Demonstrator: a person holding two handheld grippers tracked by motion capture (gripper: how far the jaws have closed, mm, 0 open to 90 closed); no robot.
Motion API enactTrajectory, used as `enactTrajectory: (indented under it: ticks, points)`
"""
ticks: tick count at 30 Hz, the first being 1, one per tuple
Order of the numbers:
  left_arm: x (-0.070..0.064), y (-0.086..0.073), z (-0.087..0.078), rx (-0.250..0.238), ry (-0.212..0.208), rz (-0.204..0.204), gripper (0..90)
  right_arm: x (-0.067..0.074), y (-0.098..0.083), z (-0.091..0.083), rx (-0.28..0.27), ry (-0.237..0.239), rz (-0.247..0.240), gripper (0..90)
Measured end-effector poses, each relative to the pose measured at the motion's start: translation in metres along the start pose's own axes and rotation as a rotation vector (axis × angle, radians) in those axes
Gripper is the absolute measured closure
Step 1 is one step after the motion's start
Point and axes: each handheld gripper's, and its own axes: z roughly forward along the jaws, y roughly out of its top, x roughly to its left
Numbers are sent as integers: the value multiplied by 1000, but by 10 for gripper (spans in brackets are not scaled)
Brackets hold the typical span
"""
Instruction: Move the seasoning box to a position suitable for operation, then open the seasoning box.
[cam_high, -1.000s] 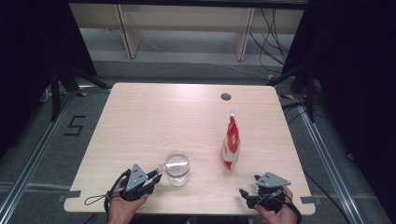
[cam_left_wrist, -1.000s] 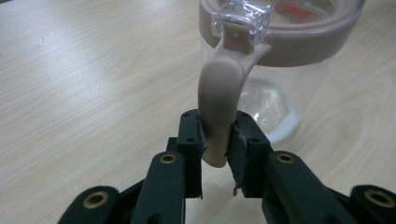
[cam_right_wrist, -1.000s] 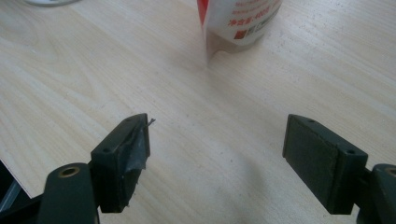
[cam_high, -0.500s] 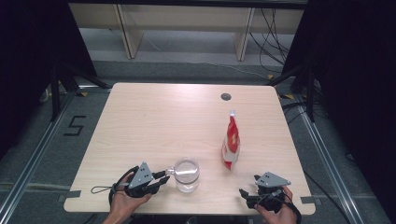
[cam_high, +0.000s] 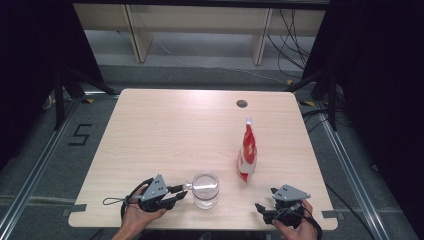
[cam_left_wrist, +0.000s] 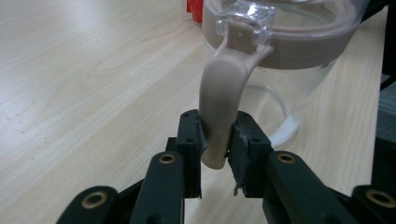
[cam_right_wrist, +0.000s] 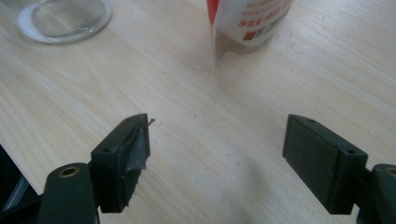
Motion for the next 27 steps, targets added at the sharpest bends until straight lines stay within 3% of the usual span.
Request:
enactTrajectory:
  ticks: [3,7,9,12,15,17,20,22,24,25,27]
  points:
    - [-3,2,-2,31,19,0,519,0,0,-1,3,0,16,239]
    - [-8,4,-4,20,15,-37,362,-3,-1,0,1,2,2,239]
    - [-10,5,-6,40,23,-56,309,-3,0,0,0,0,4,238]
    - [-13,7,-10,9,15,-83,288,-2,1,1,4,14,12,238]
    - [-15,10,-16,-13,13,-81,282,-2,1,1,-4,1,-14,238]
    - [-16,13,-22,-26,27,-75,282,-2,1,1,-5,-1,-13,238]
    - [-17,16,-27,-48,12,-63,289,-1,1,2,2,3,-9,238]
    - [-19,18,-30,-54,9,-78,293,-2,1,3,-1,4,-18,238]
    - [-20,22,-34,-57,8,-65,301,-1,2,3,5,5,0,239]
    - [-18,24,-36,-60,0,-33,317,-1,2,3,6,5,0,239]
    - [-22,27,-38,-62,8,-63,326,-3,2,3,0,-1,-17,238]
